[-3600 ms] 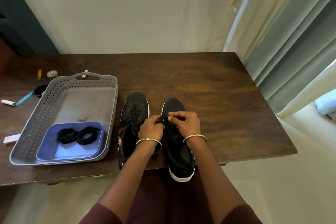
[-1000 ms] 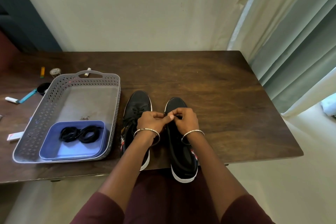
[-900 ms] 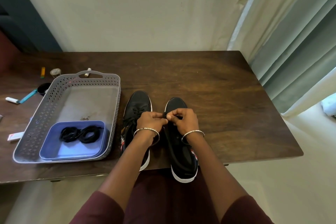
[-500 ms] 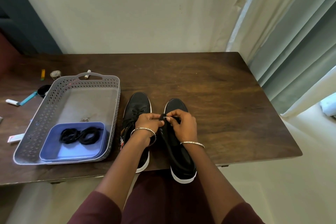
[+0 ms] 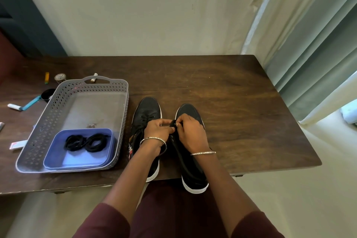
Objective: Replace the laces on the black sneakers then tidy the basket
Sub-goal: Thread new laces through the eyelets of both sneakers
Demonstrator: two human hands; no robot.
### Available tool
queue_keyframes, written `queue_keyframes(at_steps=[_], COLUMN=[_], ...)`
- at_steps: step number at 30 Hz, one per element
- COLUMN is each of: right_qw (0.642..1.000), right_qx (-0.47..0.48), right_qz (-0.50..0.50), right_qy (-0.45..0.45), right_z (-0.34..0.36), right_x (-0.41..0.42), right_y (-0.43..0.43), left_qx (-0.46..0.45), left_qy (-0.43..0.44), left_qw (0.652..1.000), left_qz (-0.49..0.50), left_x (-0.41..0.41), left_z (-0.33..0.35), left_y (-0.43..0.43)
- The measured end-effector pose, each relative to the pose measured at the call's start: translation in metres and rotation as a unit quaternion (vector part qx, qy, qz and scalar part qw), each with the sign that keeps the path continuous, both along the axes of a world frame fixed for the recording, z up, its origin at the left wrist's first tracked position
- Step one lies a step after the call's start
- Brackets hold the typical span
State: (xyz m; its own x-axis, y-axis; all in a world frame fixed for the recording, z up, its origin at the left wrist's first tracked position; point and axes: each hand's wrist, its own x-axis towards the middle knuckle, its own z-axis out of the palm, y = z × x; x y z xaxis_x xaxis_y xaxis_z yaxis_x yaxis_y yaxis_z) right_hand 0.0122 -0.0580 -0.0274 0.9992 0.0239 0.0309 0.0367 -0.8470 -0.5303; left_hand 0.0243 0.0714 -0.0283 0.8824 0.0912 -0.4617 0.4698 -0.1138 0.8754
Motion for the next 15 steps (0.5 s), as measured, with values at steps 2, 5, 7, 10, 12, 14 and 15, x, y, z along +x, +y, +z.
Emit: queue_keyframes(at_steps=[2,5,7,10,12,14,15], right_qw=[1.000,1.000,0.999,0.999,0.999,0.998,0.998], right_qx=[-0.003,-0.020,-0.035,-0.036,-0.041,-0.053,-0.056], right_qz=[0.001,0.006,0.011,0.002,-0.006,-0.012,-0.016], right_qy=[0.001,-0.007,-0.011,-0.014,-0.021,-0.025,-0.023], right_z=[0.0004,0.0015,0.0030,0.0038,0.0032,0.0022,0.0026], right_x=[-0.0005,-0.0016,-0.0015,0.0002,0.0007,0.0009,0.0007], right_y=[-0.0006,-0.0011,-0.0002,0.0023,0.0042,0.0061,0.0075], left_qx=[0.006,0.015,0.018,0.021,0.026,0.025,0.022], left_qy=[-0.003,-0.009,-0.013,-0.018,-0.020,-0.022,-0.022], left_qw=[1.000,1.000,1.000,1.000,0.999,0.999,1.000], left_qz=[0.000,-0.002,-0.001,0.005,0.004,0.004,0.003], left_x=[-0.0006,-0.0015,-0.0022,-0.0037,-0.0045,-0.0052,-0.0058], left_z=[0.0012,0.0037,0.0052,0.0070,0.0073,0.0076,0.0078], left_y=[-0.0004,-0.0010,-0.0020,-0.0033,-0.0033,-0.0029,-0.0023])
